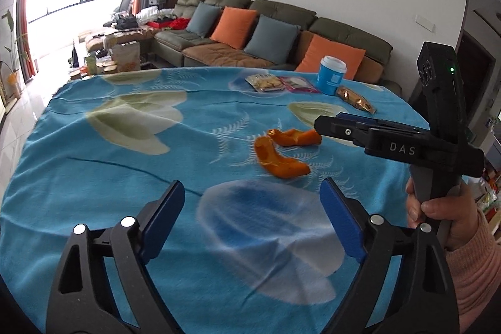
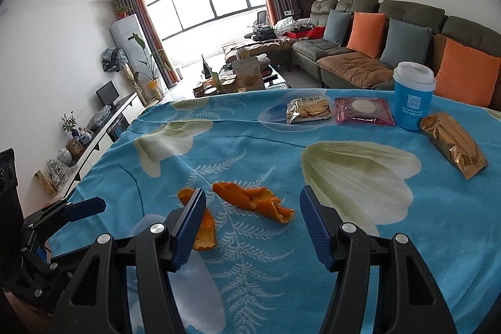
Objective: Collect trash
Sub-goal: 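Grasp an orange peel with the left tool while the right tool grasps another peel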
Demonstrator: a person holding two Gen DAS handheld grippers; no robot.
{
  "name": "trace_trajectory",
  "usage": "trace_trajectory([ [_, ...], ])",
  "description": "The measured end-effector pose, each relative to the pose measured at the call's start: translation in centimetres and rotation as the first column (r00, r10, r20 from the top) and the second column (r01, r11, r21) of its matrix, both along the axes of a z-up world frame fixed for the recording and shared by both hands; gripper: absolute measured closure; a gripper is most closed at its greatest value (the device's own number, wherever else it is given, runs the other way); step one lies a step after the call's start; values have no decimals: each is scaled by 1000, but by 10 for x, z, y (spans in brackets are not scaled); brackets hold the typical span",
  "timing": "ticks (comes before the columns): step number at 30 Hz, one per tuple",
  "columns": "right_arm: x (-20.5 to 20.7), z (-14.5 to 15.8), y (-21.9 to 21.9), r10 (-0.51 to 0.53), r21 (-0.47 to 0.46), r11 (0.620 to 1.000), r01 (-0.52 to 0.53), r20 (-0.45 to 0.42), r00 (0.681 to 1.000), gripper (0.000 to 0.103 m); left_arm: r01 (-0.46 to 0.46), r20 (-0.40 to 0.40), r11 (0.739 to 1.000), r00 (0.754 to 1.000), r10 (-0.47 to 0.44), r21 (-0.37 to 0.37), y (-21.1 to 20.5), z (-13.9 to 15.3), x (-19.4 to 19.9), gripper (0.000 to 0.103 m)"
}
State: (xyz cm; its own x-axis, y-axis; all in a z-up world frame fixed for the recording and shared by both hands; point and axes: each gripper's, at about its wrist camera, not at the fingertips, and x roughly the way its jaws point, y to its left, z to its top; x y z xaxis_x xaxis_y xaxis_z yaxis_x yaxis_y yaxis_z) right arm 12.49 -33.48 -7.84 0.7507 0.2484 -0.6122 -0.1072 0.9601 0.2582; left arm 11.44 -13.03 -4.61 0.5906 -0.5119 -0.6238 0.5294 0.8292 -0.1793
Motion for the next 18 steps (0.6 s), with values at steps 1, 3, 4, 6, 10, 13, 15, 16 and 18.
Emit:
trace_trajectory([
  [1,1,-2,-2,-2,6,1000,2,-5,1000,43,6,-9,1000,1000,-6,3,-5,-2,3,18],
  [3,1,-3,-6,0,19,1000,0,-13,1000,43,23,-23,1000,999,-23,10,-14,-5,7,19],
  [4,2,-4,-7,0,23,1000,0,-16,1000,43,30,-27,999,999,-30,13,-18,-5,8,19],
  [6,3,-3,-9,5,28,1000,-4,-19,1000,43,43,-31,999,999,-42,30,-28,-8,10,19],
  [10,6,-3,-7,16,19,1000,-16,-24,1000,43,53,-48,997,998,-51,62,-43,-11,17,22],
  [13,9,-4,-7,22,19,1000,-22,-33,999,43,56,-72,995,996,-50,85,-53,-15,25,30],
  [15,10,-4,-8,24,25,999,-23,-38,999,43,59,-92,994,994,-50,92,-58,-19,31,35],
  [16,10,-5,-9,23,30,999,-22,-40,999,43,60,-102,994,994,-50,93,-59,-21,33,38],
  [18,11,-5,-10,25,41,999,-24,-44,999,43,53,-117,994,992,-42,92,-59,-25,37,41],
])
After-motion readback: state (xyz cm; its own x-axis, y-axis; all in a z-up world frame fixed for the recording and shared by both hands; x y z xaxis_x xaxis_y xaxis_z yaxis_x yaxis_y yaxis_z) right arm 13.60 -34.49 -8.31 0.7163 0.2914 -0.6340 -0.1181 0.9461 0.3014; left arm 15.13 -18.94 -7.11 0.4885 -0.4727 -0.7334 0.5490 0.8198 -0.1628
